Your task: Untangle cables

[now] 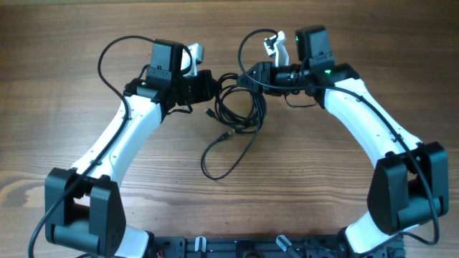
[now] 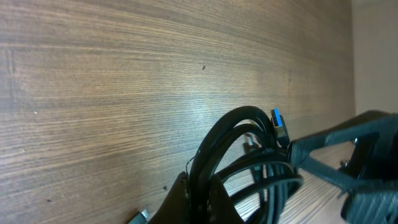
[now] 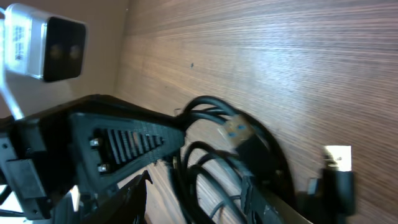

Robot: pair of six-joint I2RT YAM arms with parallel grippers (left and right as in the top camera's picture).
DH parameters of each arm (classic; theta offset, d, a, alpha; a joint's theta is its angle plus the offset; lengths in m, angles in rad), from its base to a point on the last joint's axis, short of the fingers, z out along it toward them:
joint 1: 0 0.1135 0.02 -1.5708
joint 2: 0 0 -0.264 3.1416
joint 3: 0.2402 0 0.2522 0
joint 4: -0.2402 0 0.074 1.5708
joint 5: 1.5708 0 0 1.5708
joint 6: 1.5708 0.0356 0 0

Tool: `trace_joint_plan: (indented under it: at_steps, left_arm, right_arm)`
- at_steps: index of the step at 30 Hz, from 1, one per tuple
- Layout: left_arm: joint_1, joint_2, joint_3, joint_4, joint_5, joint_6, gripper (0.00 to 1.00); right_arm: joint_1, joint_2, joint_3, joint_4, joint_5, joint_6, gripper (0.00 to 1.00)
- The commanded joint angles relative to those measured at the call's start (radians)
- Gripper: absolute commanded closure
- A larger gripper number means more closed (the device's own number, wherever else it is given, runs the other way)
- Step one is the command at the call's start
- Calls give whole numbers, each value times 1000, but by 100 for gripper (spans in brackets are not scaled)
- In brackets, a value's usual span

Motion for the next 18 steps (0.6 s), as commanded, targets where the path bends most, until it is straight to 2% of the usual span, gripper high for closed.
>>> trace_joint_plan:
  at_steps: [1, 5, 13, 17, 18]
  left_arm:
    - [-3, -21, 10, 5, 47, -109, 96]
    - [-3, -21, 10, 25, 49, -184, 96]
    - [-3, -21, 10, 49, 68, -229, 96]
    - [-3, -21, 10, 60, 136, -257, 96]
    - [-3, -21, 10, 78, 200, -262, 96]
  right_arm:
    - [24, -31, 19, 17, -31, 32, 50]
    - [54, -31, 19, 10, 35, 69, 50]
    - [72, -31, 19, -9, 127, 156, 52]
    - [83, -31, 18, -10, 187, 190, 52]
    - [94, -30, 18, -6, 218, 201, 52]
